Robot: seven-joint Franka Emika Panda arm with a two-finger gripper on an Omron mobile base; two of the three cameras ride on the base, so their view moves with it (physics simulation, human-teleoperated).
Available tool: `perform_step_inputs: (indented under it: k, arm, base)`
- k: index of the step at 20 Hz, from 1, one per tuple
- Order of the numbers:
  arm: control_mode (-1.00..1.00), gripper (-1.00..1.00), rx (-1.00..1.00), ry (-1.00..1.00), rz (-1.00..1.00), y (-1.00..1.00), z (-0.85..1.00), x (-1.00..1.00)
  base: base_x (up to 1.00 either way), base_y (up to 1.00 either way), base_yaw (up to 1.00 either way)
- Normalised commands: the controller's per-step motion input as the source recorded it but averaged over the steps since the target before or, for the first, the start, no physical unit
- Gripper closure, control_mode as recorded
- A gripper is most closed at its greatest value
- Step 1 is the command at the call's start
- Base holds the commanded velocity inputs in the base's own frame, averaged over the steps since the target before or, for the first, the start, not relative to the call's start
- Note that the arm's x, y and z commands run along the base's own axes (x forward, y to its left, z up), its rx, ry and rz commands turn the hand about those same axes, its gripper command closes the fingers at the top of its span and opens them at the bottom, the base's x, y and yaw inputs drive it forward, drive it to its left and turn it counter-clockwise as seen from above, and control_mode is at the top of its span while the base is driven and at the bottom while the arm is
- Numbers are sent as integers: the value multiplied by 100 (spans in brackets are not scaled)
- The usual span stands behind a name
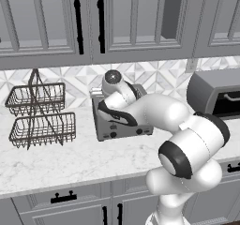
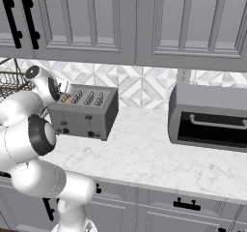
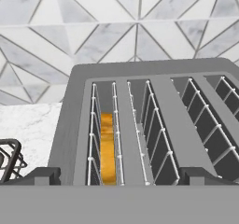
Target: Start the toaster. Once the lever pops up, take the bread to the plate on the dining counter.
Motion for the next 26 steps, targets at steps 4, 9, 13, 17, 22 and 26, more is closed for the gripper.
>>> perform_step_inputs:
  k: [4, 9, 13, 17, 22, 26]
  arm:
    - [-100, -100, 0, 0, 0, 0, 0, 0]
    - [-100, -100, 0, 0, 0, 0, 0, 0]
    - [-100, -100, 0, 0, 0, 0, 0, 0]
    - [-100, -100, 0, 0, 0, 0, 0, 0]
    - [-100, -100, 0, 0, 0, 0, 0, 0]
    - [-100, -100, 0, 0, 0, 0, 0, 0]
  base:
    - [0, 0, 0]
    - [0, 0, 0]
    - [0, 0, 0]
    - [0, 0, 0]
    - [0, 0, 0]
    - [0, 0, 0]
